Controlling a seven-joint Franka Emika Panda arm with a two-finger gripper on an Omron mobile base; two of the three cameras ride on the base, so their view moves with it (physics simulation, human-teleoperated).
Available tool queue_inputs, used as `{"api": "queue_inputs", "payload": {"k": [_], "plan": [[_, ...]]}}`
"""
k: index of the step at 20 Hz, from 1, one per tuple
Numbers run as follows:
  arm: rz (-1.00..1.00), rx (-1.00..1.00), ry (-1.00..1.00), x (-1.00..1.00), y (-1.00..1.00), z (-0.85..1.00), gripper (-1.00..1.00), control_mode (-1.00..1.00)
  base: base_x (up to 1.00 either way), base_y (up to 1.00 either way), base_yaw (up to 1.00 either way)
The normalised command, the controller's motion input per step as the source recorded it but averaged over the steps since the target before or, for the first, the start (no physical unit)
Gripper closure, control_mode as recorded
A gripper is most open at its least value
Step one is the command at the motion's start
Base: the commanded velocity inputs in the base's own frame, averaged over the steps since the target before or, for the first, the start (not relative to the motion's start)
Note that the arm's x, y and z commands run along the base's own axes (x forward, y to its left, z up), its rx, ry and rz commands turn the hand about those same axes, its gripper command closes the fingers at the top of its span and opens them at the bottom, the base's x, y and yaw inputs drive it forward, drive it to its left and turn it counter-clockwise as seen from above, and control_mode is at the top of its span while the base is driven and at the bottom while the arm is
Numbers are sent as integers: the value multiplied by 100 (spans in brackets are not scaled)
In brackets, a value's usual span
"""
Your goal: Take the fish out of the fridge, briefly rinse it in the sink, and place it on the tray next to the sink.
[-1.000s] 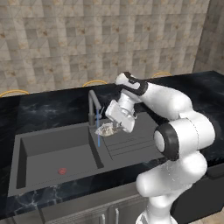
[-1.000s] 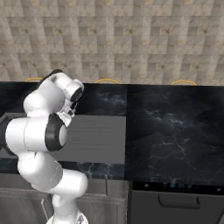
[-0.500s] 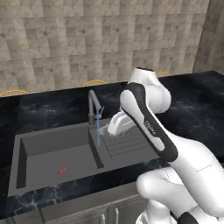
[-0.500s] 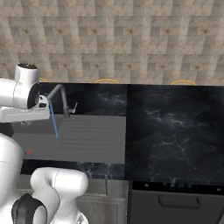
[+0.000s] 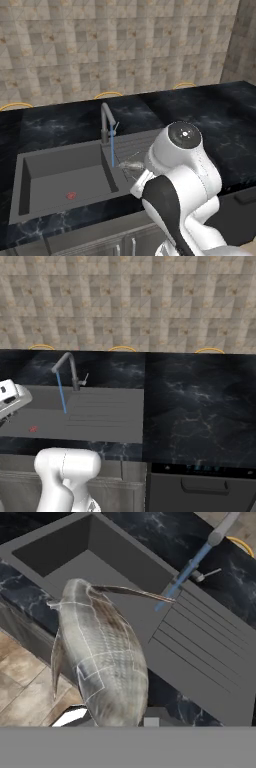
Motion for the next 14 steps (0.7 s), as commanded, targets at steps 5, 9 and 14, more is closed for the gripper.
{"api": "queue_inputs", "payload": {"k": [5, 9, 14], "plan": [[0, 0, -9, -21, 0, 0, 100, -100, 0, 0, 0], [0, 0, -25, -47, 36, 0, 100, -100, 0, 0, 0], [0, 0, 0, 0, 0, 0, 100, 100, -9, 99, -4]]}}
